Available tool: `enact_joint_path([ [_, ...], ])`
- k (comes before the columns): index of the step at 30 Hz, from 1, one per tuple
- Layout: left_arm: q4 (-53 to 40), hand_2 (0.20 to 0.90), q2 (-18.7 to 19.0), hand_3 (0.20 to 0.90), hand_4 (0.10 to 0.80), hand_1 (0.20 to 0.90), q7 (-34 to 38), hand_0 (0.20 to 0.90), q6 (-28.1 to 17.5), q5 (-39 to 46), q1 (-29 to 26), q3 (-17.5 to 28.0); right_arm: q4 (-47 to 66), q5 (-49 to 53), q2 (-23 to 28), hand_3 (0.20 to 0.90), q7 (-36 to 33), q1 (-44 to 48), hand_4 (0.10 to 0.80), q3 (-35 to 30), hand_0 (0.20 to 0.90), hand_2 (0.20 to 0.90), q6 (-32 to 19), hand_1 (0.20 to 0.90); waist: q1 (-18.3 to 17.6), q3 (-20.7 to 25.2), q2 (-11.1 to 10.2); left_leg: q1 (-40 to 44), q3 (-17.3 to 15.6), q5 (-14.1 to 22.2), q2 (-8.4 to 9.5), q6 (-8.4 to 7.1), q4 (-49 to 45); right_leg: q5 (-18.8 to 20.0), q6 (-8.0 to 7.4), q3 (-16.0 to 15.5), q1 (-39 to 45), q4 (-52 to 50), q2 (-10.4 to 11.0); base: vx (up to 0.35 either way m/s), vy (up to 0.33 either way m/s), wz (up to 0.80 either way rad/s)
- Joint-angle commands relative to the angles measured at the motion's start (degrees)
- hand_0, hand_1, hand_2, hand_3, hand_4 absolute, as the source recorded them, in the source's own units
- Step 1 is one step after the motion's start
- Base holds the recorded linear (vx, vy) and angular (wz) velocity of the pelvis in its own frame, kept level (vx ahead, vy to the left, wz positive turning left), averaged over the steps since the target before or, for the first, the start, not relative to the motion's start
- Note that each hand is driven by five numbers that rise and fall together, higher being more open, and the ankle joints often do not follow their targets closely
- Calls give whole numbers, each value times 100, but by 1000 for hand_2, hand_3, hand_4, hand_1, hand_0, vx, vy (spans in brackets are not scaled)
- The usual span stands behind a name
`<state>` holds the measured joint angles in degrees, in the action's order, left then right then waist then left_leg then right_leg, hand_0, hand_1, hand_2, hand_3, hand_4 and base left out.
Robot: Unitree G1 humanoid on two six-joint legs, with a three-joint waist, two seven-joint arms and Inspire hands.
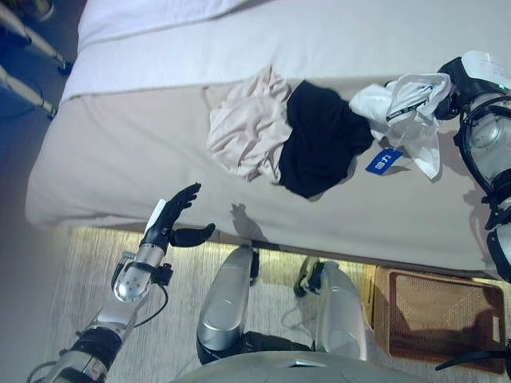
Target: Pick up the clothes from the bed and place them into the basket
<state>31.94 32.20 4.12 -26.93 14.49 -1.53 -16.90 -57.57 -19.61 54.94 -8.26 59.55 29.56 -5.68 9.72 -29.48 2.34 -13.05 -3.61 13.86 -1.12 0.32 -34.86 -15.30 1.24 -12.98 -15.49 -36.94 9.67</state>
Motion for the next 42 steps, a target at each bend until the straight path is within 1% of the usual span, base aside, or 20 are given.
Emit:
enact_joint_path([
  [1,205,900,15,900,800,900,13,900,-145,-221,271,115,502,282,558,200,-390,-211,100,-159,300,300,-361,300,-80,1366,-368,-79,-94,-414,-70,-36,389,487,44,-229,673,934,-131,76,-13,-20],
  [3,357,900,-38,900,800,900,44,900,-120,-292,261,113,636,371,644,200,-374,-331,100,-252,300,300,-454,300,-163,1497,-418,146,-168,-413,-94,-55,649,545,-2,-181,859,1221,-191,83,-9,-21],
  [7,735,900,-198,900,800,900,123,900,-75,-450,170,165,946,442,880,200,-309,-662,100,-512,300,300,-570,300,-414,1888,-510,808,-388,-560,-193,-128,1533,750,-169,-27,1316,2032,-264,73,-3,-24],
  [12,989,900,-288,900,800,900,298,900,-71,-597,12,210,1298,483,1158,200,-304,-1067,100,-822,300,300,-585,300,-688,2199,-542,1183,-559,-776,-227,-178,2202,967,-294,131,1506,2558,-371,18,4,-19],
  [15,1201,900,-365,900,800,900,483,900,-41,-781,-83,298,1593,441,1350,200,-328,-1522,100,-1190,300,300,-550,300,-888,2384,-558,1413,-631,-900,-239,-202,2635,1105,-381,309,1584,2843,-452,8,-6,-23],
  [19,1372,900,-404,900,800,900,507,900,-37,-888,-146,362,1817,415,1509,200,-291,-1907,100,-1530,300,300,-429,300,-1025,2499,-580,1559,-709,-993,-257,-228,2951,1229,-458,409,1629,3063,-480,-1,-12,-22],
  [21,1500,900,-447,900,800,900,520,900,-83,-962,-196,406,1944,376,1575,200,-310,-2230,100,-1812,300,300,-419,300,-1148,2561,-583,1648,-767,-1056,-264,-232,3168,1316,-510,506,1634,3191,-516,-21,-17,-15],
  [26,1689,900,-454,900,800,900,474,900,-202,-1146,-291,437,2196,368,1711,200,-264,-2979,100,-2447,300,300,-326,300,-1399,2620,-598,1776,-896,-1091,-261,-207,3395,1419,-575,747,1600,3305,-589,-26,-8,-24],
  [29,1771,900,-471,900,800,900,481,900,-244,-1220,-329,438,2306,380,1687,200,-232,-3452,100,-2809,300,300,-308,300,-1535,2634,-602,1805,-968,-1067,-253,-193,3398,1482,-607,876,1572,3360,-602,-17,-4,-11],
  [31,1808,900,-472,900,800,900,451,900,-244,-1289,-323,478,2401,378,1633,200,-184,-3908,100,-3163,300,300,-321,300,-1651,2638,-602,1840,-1066,-1025,-250,-184,3369,1561,-642,1009,1546,3431,-601,-8,6,-19],
  [35,1874,900,-460,900,800,900,445,900,-207,-1364,-326,538,2528,374,1433,200,-75,-4625,100,-3670,300,300,-373,300,-1843,2630,-592,1885,-1230,-956,-250,-163,3334,1691,-709,1184,1478,3530,-607,-7,-1,-30],
  [38,1899,900,-415,900,800,900,387,900,-182,-1384,-332,597,2629,331,1199,200,36,-5097,100,-3895,300,300,-372,300,-1968,2629,-573,1915,-1324,-943,-252,-151,3364,1761,-742,1315,1420,3582,-644,1,-17,-22],
  [41,1898,900,-394,900,800,900,361,900,-182,-1402,-353,602,2618,327,1112,200,140,-5300,100,-4010,300,300,-367,300,-2011,2625,-572,1922,-1377,-924,-257,-142,3353,1787,-754,1381,1381,3588,-660,-3,-30,-21],
  [42,1894,900,-398,900,800,900,383,900,-181,-1432,-368,603,2512,367,982,200,211,-5480,100,-4052,300,300,-369,300,-2071,2625,-568,1926,-1428,-905,-262,-135,3336,1814,-763,1423,1342,3595,-669,-9,-45,-28],
])
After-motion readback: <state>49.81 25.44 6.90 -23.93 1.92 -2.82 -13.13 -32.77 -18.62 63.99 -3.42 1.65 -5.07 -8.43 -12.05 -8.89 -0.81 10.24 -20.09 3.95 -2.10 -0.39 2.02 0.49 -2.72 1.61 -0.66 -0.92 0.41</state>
